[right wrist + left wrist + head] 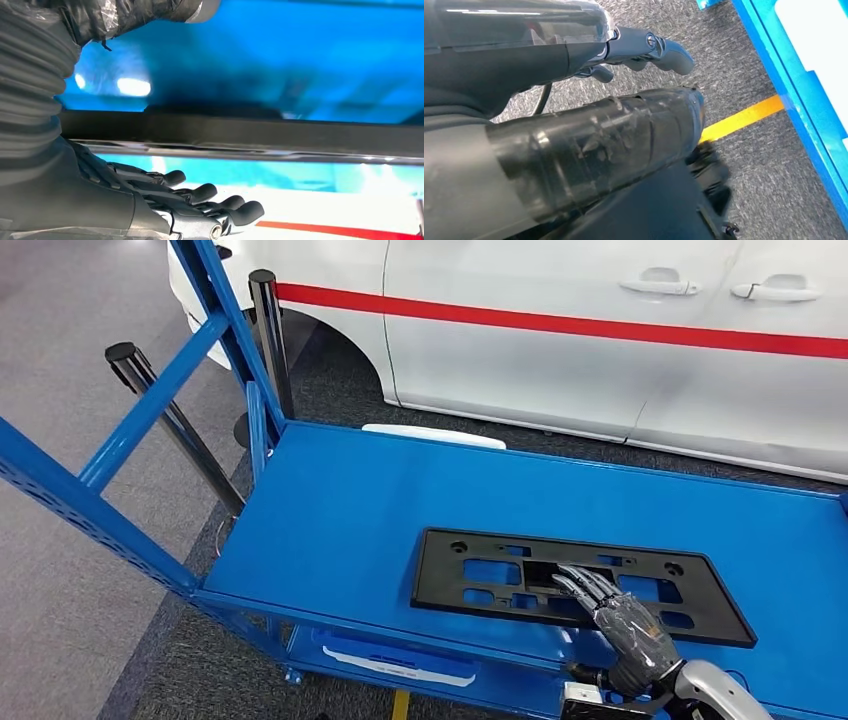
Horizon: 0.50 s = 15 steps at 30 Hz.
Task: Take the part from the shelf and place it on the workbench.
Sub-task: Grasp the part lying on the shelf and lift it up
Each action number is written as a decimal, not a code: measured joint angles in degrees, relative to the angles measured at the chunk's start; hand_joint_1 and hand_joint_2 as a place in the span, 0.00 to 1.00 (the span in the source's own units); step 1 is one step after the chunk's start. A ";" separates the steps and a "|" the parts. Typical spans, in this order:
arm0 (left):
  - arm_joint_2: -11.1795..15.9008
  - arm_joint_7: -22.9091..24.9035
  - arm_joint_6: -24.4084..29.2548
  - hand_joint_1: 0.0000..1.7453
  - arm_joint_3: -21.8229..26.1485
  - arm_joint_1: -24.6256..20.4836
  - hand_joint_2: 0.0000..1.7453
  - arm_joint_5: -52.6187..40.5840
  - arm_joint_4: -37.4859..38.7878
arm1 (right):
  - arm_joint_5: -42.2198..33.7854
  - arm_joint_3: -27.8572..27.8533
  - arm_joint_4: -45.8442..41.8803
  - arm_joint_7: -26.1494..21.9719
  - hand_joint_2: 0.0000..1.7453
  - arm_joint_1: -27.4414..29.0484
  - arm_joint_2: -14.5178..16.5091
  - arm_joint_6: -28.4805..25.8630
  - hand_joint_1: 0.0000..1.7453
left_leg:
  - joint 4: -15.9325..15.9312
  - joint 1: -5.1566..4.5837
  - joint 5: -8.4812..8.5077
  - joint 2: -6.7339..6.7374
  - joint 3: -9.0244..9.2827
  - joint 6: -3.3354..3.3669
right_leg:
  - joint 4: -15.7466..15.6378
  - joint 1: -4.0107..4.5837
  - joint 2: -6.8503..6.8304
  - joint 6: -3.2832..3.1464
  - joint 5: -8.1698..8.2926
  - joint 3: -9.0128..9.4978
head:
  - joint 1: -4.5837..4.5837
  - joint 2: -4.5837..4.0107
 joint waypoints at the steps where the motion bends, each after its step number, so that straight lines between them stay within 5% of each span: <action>1: 0.01 0.00 0.00 0.00 0.00 0.07 0.00 0.01 0.00 | 0.18 -0.15 -0.02 0.02 1.00 0.03 0.01 -0.21 0.00 | 3.15 0.03 -0.99 0.00 -1.50 -0.04 | 0.07 0.08 -0.02 -0.06 -0.04 -0.03 | 0.01 0.00; 3: 0.02 0.00 0.00 0.00 0.00 0.23 0.00 0.02 0.00 | 0.36 -0.48 -0.03 0.05 1.00 0.07 0.02 -0.44 0.00 | 3.85 0.03 0.27 0.00 -1.94 0.10 | 0.26 0.18 0.01 -0.17 -0.14 -0.03 | 0.01 0.00; 5: 0.02 -0.02 0.00 0.00 0.00 0.27 0.00 0.04 0.00 | 0.42 -1.03 -0.28 0.04 1.00 0.07 0.06 -0.90 0.00 | -3.19 0.00 4.44 0.00 1.20 0.61 | 0.41 0.24 0.08 -0.18 -0.30 0.11 | 0.01 0.00; 7: 0.02 -0.06 0.00 0.00 0.01 0.20 0.00 0.08 0.00 | 0.44 -1.70 -0.77 0.01 1.00 0.04 0.13 -1.44 0.00 | -9.68 -0.14 6.78 -0.01 4.03 1.09 | 0.62 0.42 0.14 0.11 -0.39 -0.02 | 0.01 0.00; 12: 0.04 -0.13 0.00 0.00 0.02 0.47 0.00 0.10 0.00 | 0.36 -3.23 -1.84 -0.14 1.00 0.05 0.17 -1.73 0.00 | -12.13 -0.15 7.51 -0.01 4.88 2.08 | 1.49 0.26 0.16 1.56 -1.01 -0.57 | 0.07 0.00; 15: 0.03 -0.14 -0.02 0.00 0.02 0.37 0.00 0.10 0.00 | 0.31 -3.86 -2.05 -0.21 1.00 0.12 0.20 -1.70 0.00 | -12.62 0.04 7.89 0.11 5.01 2.56 | 10.16 -0.06 0.13 2.42 -5.87 -4.48 | 0.11 0.00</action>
